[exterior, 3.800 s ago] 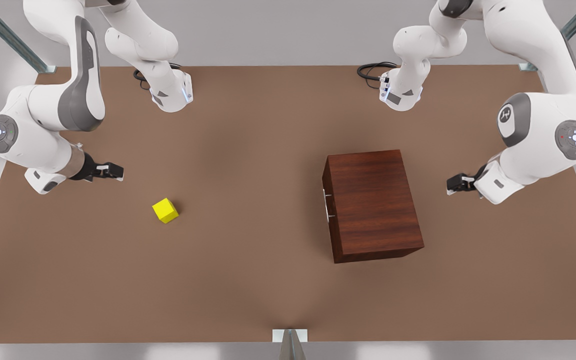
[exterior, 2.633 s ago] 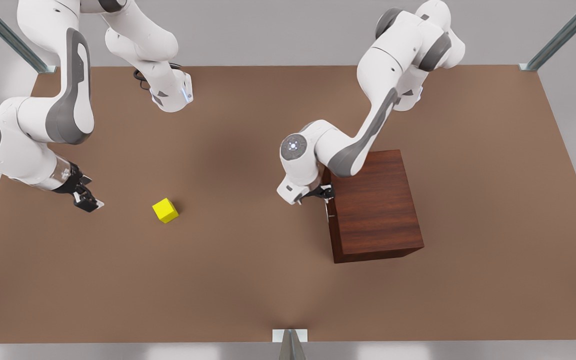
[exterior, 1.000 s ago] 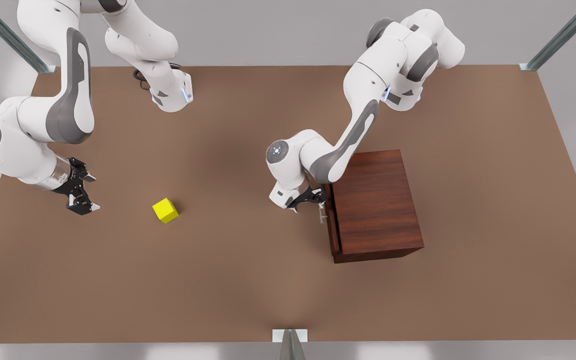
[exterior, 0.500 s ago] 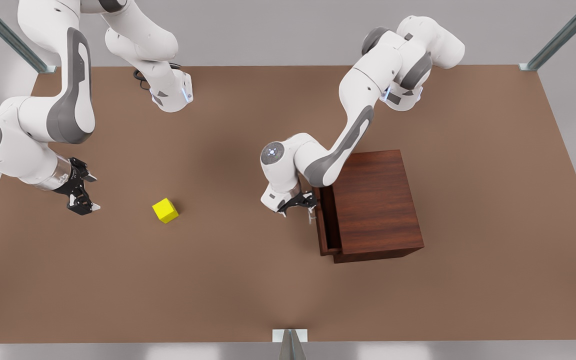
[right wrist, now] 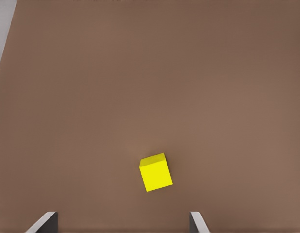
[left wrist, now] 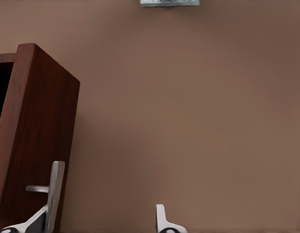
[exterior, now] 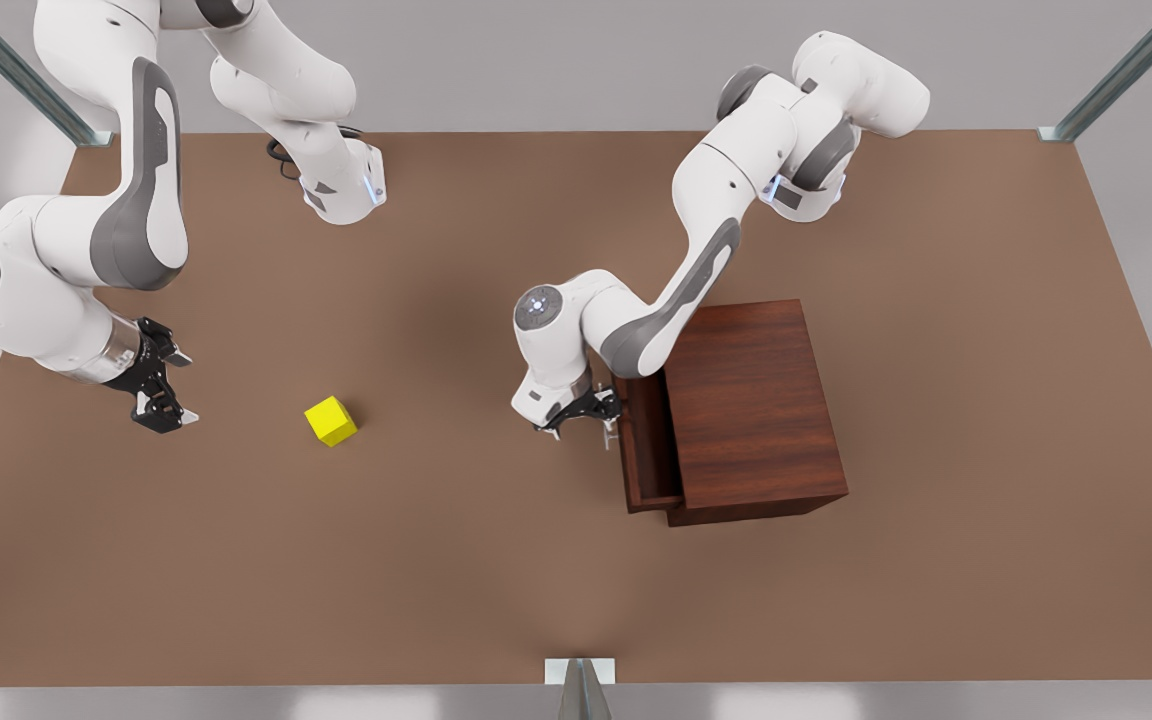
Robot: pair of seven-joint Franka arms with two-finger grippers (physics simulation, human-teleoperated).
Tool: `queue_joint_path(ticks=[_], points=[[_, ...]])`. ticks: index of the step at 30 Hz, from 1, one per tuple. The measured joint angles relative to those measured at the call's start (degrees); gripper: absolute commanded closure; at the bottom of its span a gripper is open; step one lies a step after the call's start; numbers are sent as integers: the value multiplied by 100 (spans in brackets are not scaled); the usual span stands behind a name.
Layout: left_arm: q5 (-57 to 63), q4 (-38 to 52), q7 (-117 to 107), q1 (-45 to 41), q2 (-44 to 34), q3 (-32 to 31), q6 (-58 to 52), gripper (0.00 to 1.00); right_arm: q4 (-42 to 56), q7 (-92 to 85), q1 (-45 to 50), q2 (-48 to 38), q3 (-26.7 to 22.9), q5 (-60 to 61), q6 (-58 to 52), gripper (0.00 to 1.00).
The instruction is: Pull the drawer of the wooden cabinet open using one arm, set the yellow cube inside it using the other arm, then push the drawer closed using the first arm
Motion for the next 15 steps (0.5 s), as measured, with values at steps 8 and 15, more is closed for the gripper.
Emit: queue_joint_path(ticks=[8, 15], points=[[0, 61, -81, -5, 20, -64, -11, 0, 1, 6, -1, 0, 3, -5, -10, 0], [1, 296, -156, -21, 201, -106, 7, 0, 1, 9, 10, 0, 9, -16, -11, 0]])
